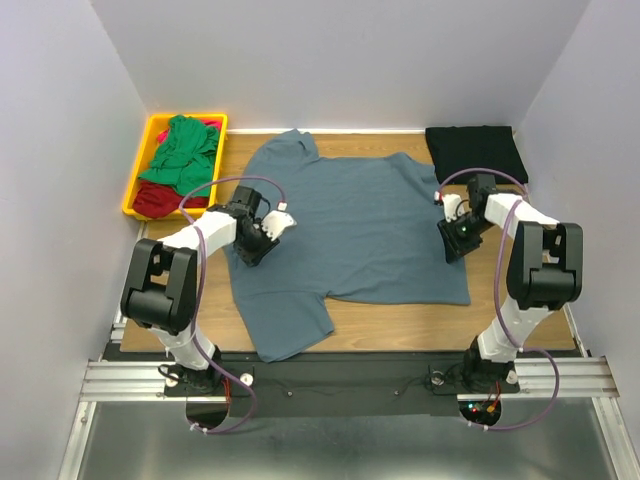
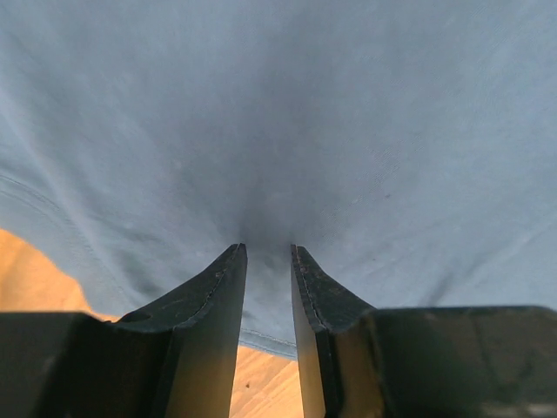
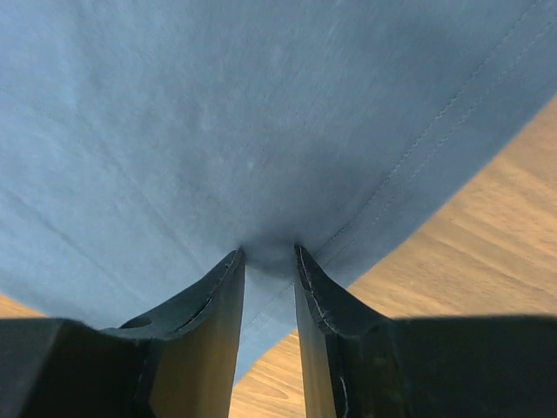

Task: Fold and stack the t-shirts
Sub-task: Flatten the tshirt out

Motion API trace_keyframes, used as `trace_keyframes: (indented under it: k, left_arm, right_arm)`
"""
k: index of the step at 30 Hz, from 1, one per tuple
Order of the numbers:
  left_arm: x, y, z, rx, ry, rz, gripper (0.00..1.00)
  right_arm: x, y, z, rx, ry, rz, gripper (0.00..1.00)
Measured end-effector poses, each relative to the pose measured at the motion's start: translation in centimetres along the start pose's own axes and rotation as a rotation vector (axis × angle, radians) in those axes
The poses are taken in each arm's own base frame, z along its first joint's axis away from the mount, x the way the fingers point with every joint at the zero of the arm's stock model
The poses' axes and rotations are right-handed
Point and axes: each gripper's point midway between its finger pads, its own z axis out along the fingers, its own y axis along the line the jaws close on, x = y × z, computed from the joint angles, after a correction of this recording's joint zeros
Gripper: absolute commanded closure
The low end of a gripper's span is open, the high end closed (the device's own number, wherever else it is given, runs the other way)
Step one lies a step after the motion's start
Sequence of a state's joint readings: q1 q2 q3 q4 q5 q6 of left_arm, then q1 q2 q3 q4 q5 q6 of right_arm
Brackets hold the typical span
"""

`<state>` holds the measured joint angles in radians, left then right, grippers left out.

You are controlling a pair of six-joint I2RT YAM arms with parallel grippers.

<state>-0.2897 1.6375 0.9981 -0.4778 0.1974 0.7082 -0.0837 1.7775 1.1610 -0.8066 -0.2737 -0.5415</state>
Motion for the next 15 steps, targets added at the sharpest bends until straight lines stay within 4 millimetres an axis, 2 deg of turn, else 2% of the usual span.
trace_keyframes:
  k: [3, 6, 9, 13, 15]
  left_arm:
    - [1.6, -0.5, 0.6, 0.011, 0.031, -0.004, 0.62]
    - [2.2, -1.0, 0.4, 0.013, 0.028, 0.018, 0.62]
    - [3.7, -2.6, -0.3, 0.036, 0.030, 0.052, 0.60]
    - [7.2, -6.5, -2.6, 0.134, 0.088, 0.101, 0.60]
    - [7.1, -7.1, -3.8, 0.150, 0.074, 0.120, 0.60]
  right_arm:
    - [0.7, 0.1, 0.4, 0.008, 0.002, -0.008, 0.65]
    - [1.5, 0.1, 0.3, 0.031, -0.009, -0.035, 0.65]
    - [3.5, 0.7, -0.1, 0.046, 0.013, -0.074, 0.65]
    - [7.3, 2.7, -1.7, 0.016, 0.095, -0.124, 0.64]
    - [7.7, 3.2, -2.8, 0.013, 0.099, -0.137, 0.64]
